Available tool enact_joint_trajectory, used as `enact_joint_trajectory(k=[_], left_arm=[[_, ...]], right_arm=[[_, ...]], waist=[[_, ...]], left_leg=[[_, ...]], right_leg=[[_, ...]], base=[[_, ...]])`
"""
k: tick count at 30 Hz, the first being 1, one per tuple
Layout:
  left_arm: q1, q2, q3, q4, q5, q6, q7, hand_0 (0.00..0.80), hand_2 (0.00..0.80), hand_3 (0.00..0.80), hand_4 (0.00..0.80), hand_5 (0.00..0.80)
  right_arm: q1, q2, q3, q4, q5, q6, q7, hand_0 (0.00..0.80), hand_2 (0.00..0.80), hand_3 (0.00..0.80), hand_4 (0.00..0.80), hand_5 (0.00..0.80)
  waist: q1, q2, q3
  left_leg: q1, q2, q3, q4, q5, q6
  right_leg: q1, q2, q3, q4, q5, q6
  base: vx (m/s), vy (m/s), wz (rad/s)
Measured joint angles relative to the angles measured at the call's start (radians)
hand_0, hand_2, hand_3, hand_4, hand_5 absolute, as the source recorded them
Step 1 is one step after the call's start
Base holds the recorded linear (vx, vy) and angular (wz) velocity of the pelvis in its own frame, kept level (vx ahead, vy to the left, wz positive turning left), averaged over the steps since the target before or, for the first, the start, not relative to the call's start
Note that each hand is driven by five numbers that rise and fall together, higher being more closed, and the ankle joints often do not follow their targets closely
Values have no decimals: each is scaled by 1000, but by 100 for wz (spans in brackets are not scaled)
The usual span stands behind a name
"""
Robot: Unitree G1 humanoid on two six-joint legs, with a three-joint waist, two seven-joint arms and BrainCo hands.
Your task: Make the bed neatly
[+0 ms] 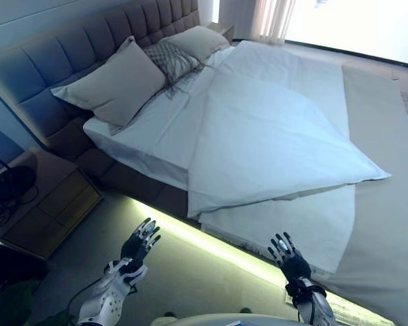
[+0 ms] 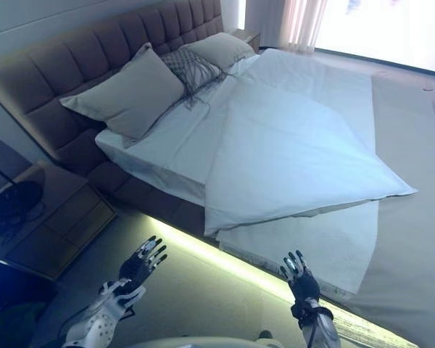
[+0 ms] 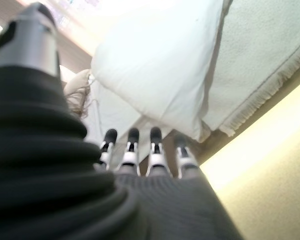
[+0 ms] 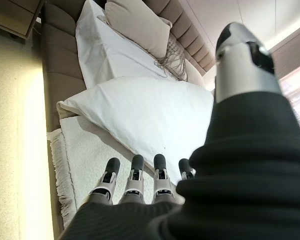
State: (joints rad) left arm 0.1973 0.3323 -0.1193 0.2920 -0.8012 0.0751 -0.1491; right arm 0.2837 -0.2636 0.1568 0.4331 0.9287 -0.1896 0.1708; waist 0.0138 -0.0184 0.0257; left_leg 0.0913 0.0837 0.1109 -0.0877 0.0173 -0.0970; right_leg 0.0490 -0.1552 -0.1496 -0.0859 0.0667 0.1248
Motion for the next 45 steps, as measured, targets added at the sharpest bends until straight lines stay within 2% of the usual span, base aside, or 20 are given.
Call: enact_joint_trajectory(k=[14,23,29,33,34,39,45], left_arm=[[3,1,-7,0,2,-22,-8,0,0,0,0,0],[68,0,-3,-6,1,-68,-15,0,0,0,0,0],[115,0,-4,-25,-7,-71,-35,0,0,0,0,0],[113,-1,-5,-25,-21,-90,-33,0,0,0,0,0],[108,-3,-6,-24,-22,-96,-33,0,0,0,0,0],[74,-28,-8,-17,-40,-100,-25,0,0,0,0,0],[78,-29,35,-33,-38,-77,-7,0,0,0,0,0]], right_arm=[[-4,0,17,0,7,0,-7,0,0,0,0,0],[9,-5,16,0,4,0,-45,0,0,0,0,0],[57,-59,14,-26,4,14,-26,0,0,0,0,0],[53,-77,12,-26,7,21,-14,0,0,0,0,0],[42,-82,17,-25,9,21,-14,0,0,0,0,0],[9,-91,18,-23,17,18,-31,0,0,0,0,0],[40,-52,12,-40,6,24,-20,0,0,0,0,0]], waist=[[2,-2,-9],[4,14,-13],[3,32,0],[5,45,7],[13,52,18],[30,79,46],[25,75,46]], left_leg=[[1,4,-1,-1,0,0],[4,12,1,4,0,0],[-3,16,-5,3,-4,5],[-43,24,-11,64,-20,-12],[-64,22,-15,99,-32,-13],[-49,12,-12,68,-29,0],[-12,-17,-8,38,-25,12]], right_leg=[[2,2,-2,-3,0,-1],[3,10,-2,-5,-3,-4],[-3,14,-2,-6,-5,-3],[-14,20,-2,-5,-6,-11],[-20,24,0,-5,0,-15],[-18,13,0,-4,5,-12],[-9,-16,1,42,-17,6]], base=[[0,0,0],[26,-43,0],[-39,-26,1],[-11,8,-1],[-4,118,-3],[147,158,0],[172,161,2]])
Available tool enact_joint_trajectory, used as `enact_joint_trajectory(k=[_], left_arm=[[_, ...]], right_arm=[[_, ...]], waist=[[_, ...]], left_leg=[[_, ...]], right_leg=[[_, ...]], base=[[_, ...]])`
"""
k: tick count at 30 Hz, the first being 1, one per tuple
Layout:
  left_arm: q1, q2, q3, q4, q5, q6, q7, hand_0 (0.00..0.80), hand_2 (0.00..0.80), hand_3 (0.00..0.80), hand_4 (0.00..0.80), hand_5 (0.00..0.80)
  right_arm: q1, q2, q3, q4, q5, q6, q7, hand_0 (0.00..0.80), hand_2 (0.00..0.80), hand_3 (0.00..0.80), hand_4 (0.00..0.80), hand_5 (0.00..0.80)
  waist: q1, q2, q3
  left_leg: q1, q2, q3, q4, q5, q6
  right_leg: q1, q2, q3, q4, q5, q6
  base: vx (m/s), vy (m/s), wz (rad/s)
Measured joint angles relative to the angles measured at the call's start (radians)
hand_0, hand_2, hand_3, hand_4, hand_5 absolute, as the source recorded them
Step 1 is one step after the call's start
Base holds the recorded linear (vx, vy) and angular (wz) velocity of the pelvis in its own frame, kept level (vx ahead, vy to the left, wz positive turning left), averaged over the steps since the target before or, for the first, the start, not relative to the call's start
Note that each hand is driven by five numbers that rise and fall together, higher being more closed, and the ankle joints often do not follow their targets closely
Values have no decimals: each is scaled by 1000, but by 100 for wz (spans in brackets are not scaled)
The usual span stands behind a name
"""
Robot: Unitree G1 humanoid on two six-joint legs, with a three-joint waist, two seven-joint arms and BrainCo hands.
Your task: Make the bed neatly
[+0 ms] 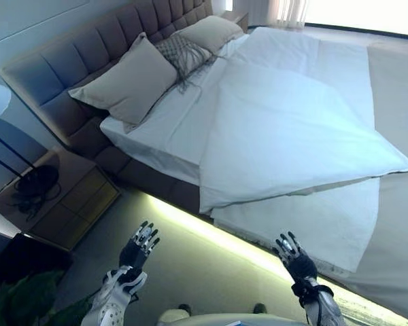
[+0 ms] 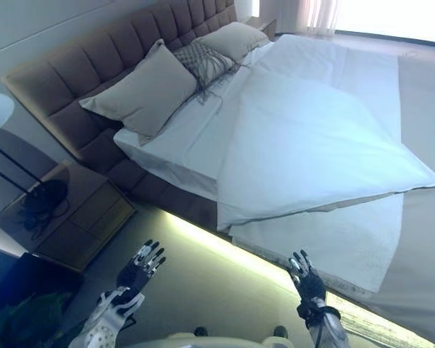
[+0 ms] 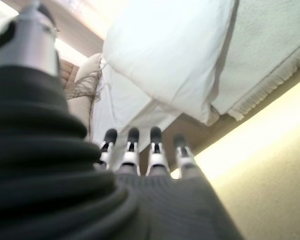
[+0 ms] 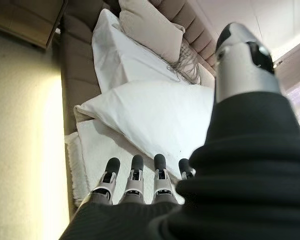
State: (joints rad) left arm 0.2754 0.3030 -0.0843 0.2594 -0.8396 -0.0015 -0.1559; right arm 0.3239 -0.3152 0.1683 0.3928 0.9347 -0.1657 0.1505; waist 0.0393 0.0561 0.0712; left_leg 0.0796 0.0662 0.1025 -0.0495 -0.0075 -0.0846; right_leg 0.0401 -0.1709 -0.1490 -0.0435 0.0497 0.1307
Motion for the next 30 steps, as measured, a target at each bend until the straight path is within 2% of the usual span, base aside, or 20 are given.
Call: enact_joint_trajectory(k=[2,4,5,7,9,11,13,15,17,18,19,20,21,23,24,25,26,28,30], left_arm=[[-5,2,8,5,2,0,-1,0,0,0,0,0],[-30,-1,7,43,4,-2,-2,0,0,0,0,0],[-37,1,7,65,8,-2,-2,0,0,0,0,0],[-72,13,8,116,16,-1,-5,0,0,0,0,0],[-59,30,8,115,23,16,-9,0,0,0,0,0],[-42,59,30,102,21,23,-12,0,0,0,0,0],[-32,81,28,72,20,31,-12,0,0,0,0,0],[-34,78,20,73,20,34,-11,0,0,0,0,0],[-25,69,15,73,20,34,-12,0,0,0,0,0],[-17,70,18,72,19,34,-12,0,0,0,0,0],[-5,72,18,72,19,34,-12,0,0,0,0,0],[9,71,19,72,19,35,-12,0,0,0,0,0],[19,61,13,70,19,35,-13,0,0,0,0,0],[43,48,-4,36,19,36,-21,0,0,0,0,0],[46,42,-4,28,19,35,-27,0,0,0,0,0],[47,38,-4,26,19,35,-29,0,0,0,0,0],[49,36,-4,24,19,35,-33,0,0,0,0,0],[42,36,3,21,19,36,-43,0,0,0,0,0],[41,37,3,22,19,36,-48,0,0,0,0,0]], right_arm=[[8,9,-1,1,2,1,6,0,0,0,0,0],[-7,19,-2,1,18,0,6,0,0,0,0,0],[-15,24,-3,1,25,0,6,0,0,0,0,0],[-27,55,-13,0,35,-8,7,0,0,0,0,0],[-24,71,-12,-1,39,-8,11,0,0,0,0,0],[-9,73,-3,-13,38,-6,15,0,0,0,0,0],[19,72,-6,-46,38,-7,18,0,0,0,0,0],[10,74,-4,-38,38,-6,18,0,0,0,0,0],[-9,73,-5,-36,38,-5,16,0,0,0,0,0],[-23,74,-5,-36,38,-4,16,0,0,0,0,0],[-28,74,-5,-36,38,-3,15,0,0,0,0,0],[-25,72,-5,-35,38,-2,15,0,0,0,0,0],[-22,66,-12,-33,38,1,14,0,0,0,0,0],[-9,57,-28,-32,37,5,15,0,0,0,0,0],[-7,51,-30,-32,32,15,16,0,0,0,0,0],[-9,42,-31,-34,28,26,16,0,0,0,0,0],[-10,27,-32,-35,27,39,15,0,0,0,0,0],[-27,13,-37,-37,28,50,15,0,0,0,0,0],[-35,6,-35,-36,28,54,15,0,0,0,0,0]], waist=[[-5,-8,7],[-24,-10,31],[-30,-8,42],[-44,-20,74],[-48,6,77],[-52,-8,76],[-53,-34,78],[-57,-53,79],[-78,-62,76],[-79,-71,75],[-79,-84,73],[-79,-99,72],[-83,-90,72],[-100,-60,64],[-106,-45,57],[-108,-37,51],[-111,-34,47],[-108,-41,41],[-105,-67,25]], left_leg=[[-2,-19,-4,8,-8,13],[-4,-39,-7,45,-33,42],[-4,-42,-8,61,-42,44],[-11,-69,-6,146,-95,70],[-20,-54,0,179,-114,91],[-19,-72,8,177,-112,102],[-23,-107,7,163,-107,110],[-25,-134,4,155,-108,114],[-17,-136,-2,148,-116,102],[-11,-134,-2,147,-121,95],[3,-130,-4,144,-131,79],[29,-122,-15,143,-148,57],[53,-97,-30,143,-162,37],[91,-27,-52,123,-178,12],[104,5,-62,121,-182,9],[115,35,-64,122,-184,16],[123,59,-68,129,-180,13],[113,82,-79,184,-156,5],[78,95,-90,260,-122,5]], right_leg=[[-42,-25,3,101,-48,11],[-105,-58,5,274,-83,12],[-135,-68,9,352,-79,8],[-215,-109,36,547,-53,-5],[-288,-119,36,644,43,-10],[-339,-131,30,703,12,-5],[-350,-145,27,585,-31,33],[-337,-163,30,364,-30,42],[-318,-168,26,147,0,70],[-319,-166,24,90,11,72],[-307,-166,22,63,12,72],[-284,-160,21,64,34,56],[-268,-140,19,87,76,54],[-248,-77,3,140,96,41],[-238,-39,14,169,89,26],[-235,-7,23,208,55,-25],[-236,20,33,246,20,-57],[-222,46,31,267,-13,-72],[-201,61,31,259,-30,-89]], base=[[113,231,4],[107,274,7],[125,275,3],[154,187,-5],[240,-27,-15],[350,-237,-16],[479,-341,-10],[459,-271,1],[391,-228,8],[421,-261,3],[459,-290,9],[487,-311,19],[467,-288,31],[477,-305,41],[454,-322,47],[376,-297,43],[316,-279,28],[308,-293,5],[247,-280,10]])
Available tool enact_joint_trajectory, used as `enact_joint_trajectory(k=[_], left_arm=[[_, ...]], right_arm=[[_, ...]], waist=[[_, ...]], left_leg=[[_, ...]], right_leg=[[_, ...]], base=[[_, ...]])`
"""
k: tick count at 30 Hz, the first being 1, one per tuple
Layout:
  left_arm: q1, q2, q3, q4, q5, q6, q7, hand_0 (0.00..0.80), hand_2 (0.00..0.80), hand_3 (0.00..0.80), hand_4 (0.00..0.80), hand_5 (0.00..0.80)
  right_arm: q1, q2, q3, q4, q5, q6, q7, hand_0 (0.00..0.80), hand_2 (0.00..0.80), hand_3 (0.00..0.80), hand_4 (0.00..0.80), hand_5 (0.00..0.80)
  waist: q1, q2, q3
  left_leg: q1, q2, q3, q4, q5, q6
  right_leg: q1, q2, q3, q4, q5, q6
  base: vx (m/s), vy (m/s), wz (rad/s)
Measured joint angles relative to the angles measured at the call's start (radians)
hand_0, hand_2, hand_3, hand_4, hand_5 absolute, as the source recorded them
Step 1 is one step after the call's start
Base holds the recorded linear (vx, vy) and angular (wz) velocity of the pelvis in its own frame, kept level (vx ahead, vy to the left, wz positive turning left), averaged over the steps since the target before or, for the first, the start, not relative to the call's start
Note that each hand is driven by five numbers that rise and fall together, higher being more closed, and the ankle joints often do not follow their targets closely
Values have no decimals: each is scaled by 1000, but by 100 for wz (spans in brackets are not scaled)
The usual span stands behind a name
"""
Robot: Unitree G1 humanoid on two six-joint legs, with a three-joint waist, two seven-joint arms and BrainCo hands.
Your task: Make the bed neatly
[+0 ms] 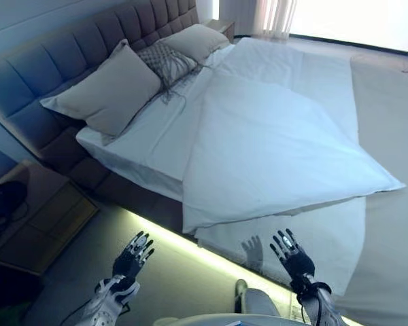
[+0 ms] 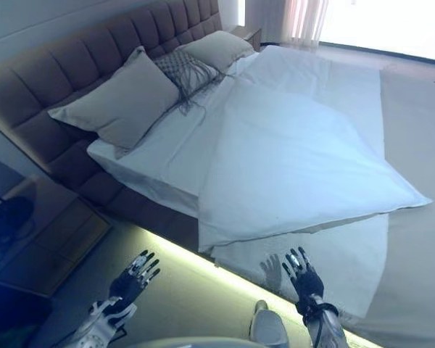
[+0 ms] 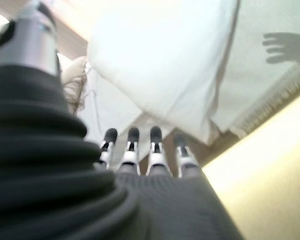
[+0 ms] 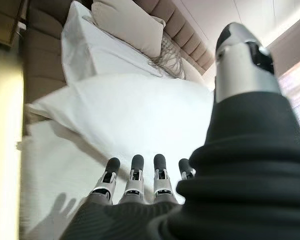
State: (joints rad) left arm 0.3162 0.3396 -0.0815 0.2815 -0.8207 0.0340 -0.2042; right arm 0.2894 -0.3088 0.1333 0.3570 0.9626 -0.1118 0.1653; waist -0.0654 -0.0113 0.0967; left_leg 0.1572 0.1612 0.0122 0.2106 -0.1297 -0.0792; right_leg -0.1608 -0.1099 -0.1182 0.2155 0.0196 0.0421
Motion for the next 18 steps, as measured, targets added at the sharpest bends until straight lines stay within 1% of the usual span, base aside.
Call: enact_joint_trajectory(k=[2,3,4,6,7,8,9,11,12,13,14,15,17,18], left_arm=[[-10,1,-3,11,-21,0,-7,0,0,0,0,0],[-21,1,-7,21,-26,0,-11,0,0,0,0,0],[-31,2,-14,29,-27,-1,-19,0,0,0,0,0],[-56,0,-33,56,-26,-1,-41,0,0,0,0,0],[-62,1,-53,60,-24,-2,-54,0,0,0,0,0],[-69,-2,-76,62,-20,-2,-71,0,0,0,0,0],[-77,-6,-94,63,-18,-2,-81,0,0,0,0,0],[-94,-17,-108,64,-18,-2,-93,0,0,0,0,0],[-106,-17,-112,65,-17,-2,-94,0,0,0,0,0],[-123,-18,-113,66,-16,-2,-94,0,0,0,0,0],[-137,-18,-115,67,-16,-3,-93,0,0,0,0,0],[-143,-18,-116,69,-16,-5,-93,0,0,0,0,0],[-147,-18,-115,96,-16,-12,-92,0,0,0,0,0],[-144,-17,-114,119,-13,-12,-92,0,0,0,0,0]], right_arm=[[-5,0,1,4,1,1,-1,0,0,0,0,0],[-11,1,-1,5,1,1,-2,0,0,0,0,0],[-17,1,-2,6,2,-1,-5,0,0,0,0,0],[-18,0,-3,6,7,-14,-20,0,0,0,0,0],[-18,-1,-4,5,14,-28,-29,0,0,0,0,0],[-17,-6,-7,5,20,-43,-38,0,0,0,0,0],[-13,-10,-8,5,29,-48,-46,0,0,0,0,0],[-4,-20,-5,6,43,-59,-60,0,0,0,0,0],[0,-21,-5,5,53,-64,-65,0,0,0,0,0],[10,-23,-5,5,63,-69,-68,0,0,0,0,0],[16,-25,-5,5,72,-76,-68,0,0,0,0,0],[13,-29,-5,5,76,-84,-68,0,0,0,0,0],[-1,-34,-6,8,83,-92,-66,0,0,0,0,0],[-10,-34,-5,14,84,-94,-64,0,0,0,0,0]], waist=[[0,-26,-18],[-1,-45,-29],[5,-49,-31],[3,-59,-36],[1,-59,-42],[0,-48,-39],[0,-36,-36],[5,-8,-34],[3,0,-29],[5,3,-23],[13,0,-19],[32,5,-14],[61,27,11],[81,42,22]], left_leg=[[-36,5,-16,51,66,-3],[-58,6,-17,81,98,-6],[-77,10,-19,101,140,-15],[-105,18,-15,128,207,-14],[-118,22,-13,133,223,-9],[-133,21,-11,137,221,-10],[-142,18,-10,135,211,-17],[-156,9,-16,90,185,-47],[-167,5,-16,65,165,-54],[-175,-6,-17,13,157,-65],[-194,-22,-17,-26,157,-65],[-215,-29,-16,-62,158,-65],[-221,-25,-21,-141,169,-58],[-223,-20,-34,-175,172,-55]], right_leg=[[22,9,-7,-21,-16,-19],[29,9,-4,-30,-21,-29],[36,18,-5,-35,-28,-38],[56,21,-18,-47,-41,-58],[54,20,-33,-45,-50,-73],[52,23,-48,-45,-56,-81],[54,26,-58,-45,-62,-90],[62,40,-59,-62,-64,-94],[75,50,-57,-75,-64,-94],[89,59,-48,-83,-63,-97],[91,62,-29,-88,-61,-100],[90,69,-1,-95,-57,-99],[105,77,26,-108,-53,-98],[117,77,35,-112,-54,-93]], base=[[176,-267,29],[138,-223,23],[136,-168,23],[105,-66,34],[109,-7,36],[127,34,37],[131,64,35],[154,89,41],[198,67,62],[255,60,66],[286,57,41],[351,61,8],[417,78,-23],[421,95,-32]])
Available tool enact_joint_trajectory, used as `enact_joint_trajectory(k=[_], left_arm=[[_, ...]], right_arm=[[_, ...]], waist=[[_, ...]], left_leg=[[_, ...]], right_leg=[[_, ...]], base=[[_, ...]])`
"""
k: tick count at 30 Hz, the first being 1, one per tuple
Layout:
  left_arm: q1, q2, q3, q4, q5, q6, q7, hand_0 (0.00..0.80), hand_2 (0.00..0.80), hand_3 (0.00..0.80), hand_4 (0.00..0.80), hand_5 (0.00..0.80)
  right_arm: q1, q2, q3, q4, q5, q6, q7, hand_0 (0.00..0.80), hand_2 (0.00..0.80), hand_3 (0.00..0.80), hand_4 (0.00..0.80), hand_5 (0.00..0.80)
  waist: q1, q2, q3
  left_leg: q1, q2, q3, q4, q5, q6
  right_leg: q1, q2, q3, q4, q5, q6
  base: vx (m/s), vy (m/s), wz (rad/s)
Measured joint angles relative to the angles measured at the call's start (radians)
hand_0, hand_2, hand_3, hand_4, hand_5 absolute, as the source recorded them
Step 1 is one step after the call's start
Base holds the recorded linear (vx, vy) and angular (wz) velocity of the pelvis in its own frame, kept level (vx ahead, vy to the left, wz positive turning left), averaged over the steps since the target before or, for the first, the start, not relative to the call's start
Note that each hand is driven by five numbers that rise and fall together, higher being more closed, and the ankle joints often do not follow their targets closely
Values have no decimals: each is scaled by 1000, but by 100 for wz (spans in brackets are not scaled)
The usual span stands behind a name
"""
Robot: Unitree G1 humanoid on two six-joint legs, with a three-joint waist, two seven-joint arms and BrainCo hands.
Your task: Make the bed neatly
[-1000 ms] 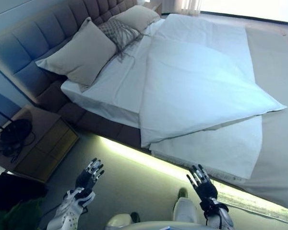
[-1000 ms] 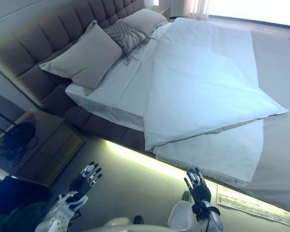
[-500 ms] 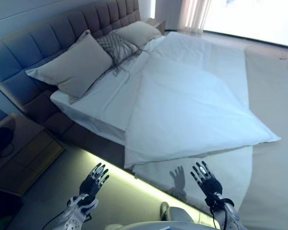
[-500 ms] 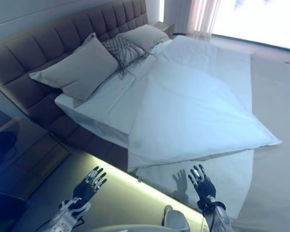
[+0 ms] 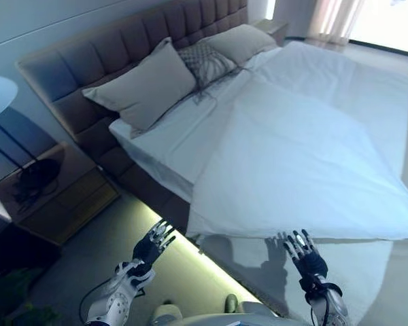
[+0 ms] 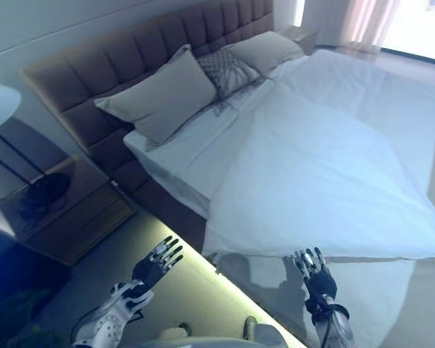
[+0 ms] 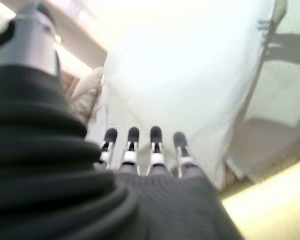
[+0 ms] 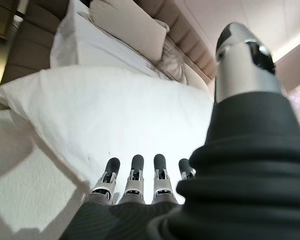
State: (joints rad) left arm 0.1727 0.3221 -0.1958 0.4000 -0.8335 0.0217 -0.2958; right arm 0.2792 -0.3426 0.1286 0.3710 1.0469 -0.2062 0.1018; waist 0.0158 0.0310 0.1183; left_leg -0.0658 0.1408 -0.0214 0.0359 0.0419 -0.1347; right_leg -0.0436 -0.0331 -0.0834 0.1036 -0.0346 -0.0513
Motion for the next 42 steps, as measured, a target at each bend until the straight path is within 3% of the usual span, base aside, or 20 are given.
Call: enact_joint_trajectory(k=[3,4,5,7,8,10,11,14,15,17,20,24,28,31,32,33,35,36,38,42], left_arm=[[10,-1,10,22,29,13,1,0,0,0,0,0],[20,-15,23,22,38,23,1,0,0,0,0,0],[32,-30,49,22,39,30,-1,0,0,0,0,0],[49,16,84,6,58,38,-1,0,0,0,0,0],[56,36,101,8,62,50,-1,0,0,0,0,0],[49,31,101,20,67,59,1,0,0,0,0,0],[47,30,99,22,67,62,9,0,0,0,0,0],[31,1,98,13,68,63,16,0,0,0,0,0],[31,-17,97,16,68,58,22,0,0,0,0,0],[23,-17,98,6,68,54,20,0,0,0,0,0],[-1,33,101,-13,65,24,31,0,0,0,0,0],[19,51,102,-25,53,-11,53,0,0,0,0,0],[59,28,116,-24,53,-10,50,0,0,0,0,0],[99,35,163,-24,53,-10,46,0,0,0,0,0],[105,44,178,-24,53,-10,45,0,0,0,0,0],[112,51,199,-19,54,-10,45,0,0,0,0,0],[128,40,201,-20,53,-10,39,0,0,0,0,0],[127,39,201,-21,53,-11,35,0,0,0,0,0],[119,7,200,-19,52,-18,28,0,0,0,0,0],[123,-11,207,-12,-29,-53,28,0,0,0,0,0]], right_arm=[[-14,-2,5,9,0,-6,1,0,0,0,0,0],[-18,-12,6,6,-1,-6,1,0,0,0,0,0],[-33,-15,8,26,-3,-9,0,0,0,0,0,0],[-52,41,30,49,-5,-8,-9,0,0,0,0,0],[-47,60,41,44,-5,-8,-13,0,0,0,0,0],[-52,75,45,55,-5,-17,-26,0,0,0,0,0],[-65,86,32,73,-5,-24,-36,0,0,0,0,0],[-52,90,11,65,-9,-21,-44,0,0,0,0,0],[-50,79,22,76,-19,-12,-44,0,0,0,0,0],[-41,96,43,40,-44,-10,-39,0,0,0,0,0],[-41,126,82,26,-56,0,-40,0,0,0,0,0],[-62,129,78,27,-55,0,-39,0,0,0,0,0],[-83,130,73,49,-56,8,-29,0,0,0,0,0],[-69,137,64,77,-76,43,6,0,0,0,0,0],[-64,142,62,77,-81,51,13,0,0,0,0,0],[-60,148,55,80,-90,64,24,0,0,0,0,0],[-61,128,32,82,-93,76,35,0,0,0,0,0],[-61,116,26,82,-94,78,36,0,0,0,0,0],[-52,72,24,84,-96,90,39,0,0,0,0,0],[-52,0,39,77,-97,107,52,0,0,0,0,0]], waist=[[40,38,20],[58,71,16],[91,118,21],[122,59,35],[118,18,38],[116,17,37],[119,16,35],[115,37,20],[128,49,7],[136,49,-10],[138,21,-21],[126,-12,-37],[114,-21,-37],[118,-47,-48],[122,-65,-49],[132,-87,-52],[137,-66,-55],[132,-66,-55],[91,-37,-47],[87,-25,-50]], left_leg=[[-4,-8,-40,-29,-11,-2],[-5,-7,-52,-30,-65,13],[-10,13,-58,-32,-21,-8],[15,-37,-6,19,-3,20],[16,-78,3,71,-34,34],[-49,-101,-28,213,-101,49],[-71,-128,-64,217,-93,63],[-85,-167,-64,139,-63,110],[-56,-174,-17,124,-38,92],[-47,-184,15,128,-64,126],[26,-183,51,59,-48,154],[62,-173,88,14,-53,162],[84,-170,133,3,-66,151],[89,-133,148,16,-87,101],[89,-131,153,23,-87,83],[87,-113,158,33,-92,52],[59,-46,148,59,-106,8],[40,-29,131,72,-105,-11],[20,27,67,92,-97,-29],[21,118,31,94,-79,-42]], right_leg=[[3,-4,51,-5,-13,24],[8,-1,62,-41,-11,36],[-12,21,38,67,-32,46],[-27,-40,16,301,-189,83],[21,-83,18,249,-237,89],[80,-101,27,179,-238,93],[99,-138,37,163,-235,102],[119,-202,53,169,-258,153],[94,-242,33,260,-245,160],[35,-261,13,338,-171,107],[-16,-283,-31,444,-121,131],[-29,-290,-129,248,-108,173],[-13,-390,-141,124,-5,231],[9,-452,-115,100,86,238],[17,-449,-120,90,133,221],[33,-435,-119,61,123,258],[43,-367,-120,13,70,272],[53,-345,-117,-11,29,305],[79,-272,-119,-16,5,285],[92,-172,-124,-13,-27,235]], base=[[492,121,-51],[486,145,-93],[561,207,-107],[513,251,-84],[538,312,-28],[515,330,-11],[395,296,-25],[385,329,-36],[383,307,-69],[313,176,-58],[233,-22,-31],[153,-151,-37],[94,-203,-17],[101,-269,-21],[91,-244,-29],[108,-272,-48],[109,-285,-42],[82,-345,6],[46,-410,40],[41,-347,18]])
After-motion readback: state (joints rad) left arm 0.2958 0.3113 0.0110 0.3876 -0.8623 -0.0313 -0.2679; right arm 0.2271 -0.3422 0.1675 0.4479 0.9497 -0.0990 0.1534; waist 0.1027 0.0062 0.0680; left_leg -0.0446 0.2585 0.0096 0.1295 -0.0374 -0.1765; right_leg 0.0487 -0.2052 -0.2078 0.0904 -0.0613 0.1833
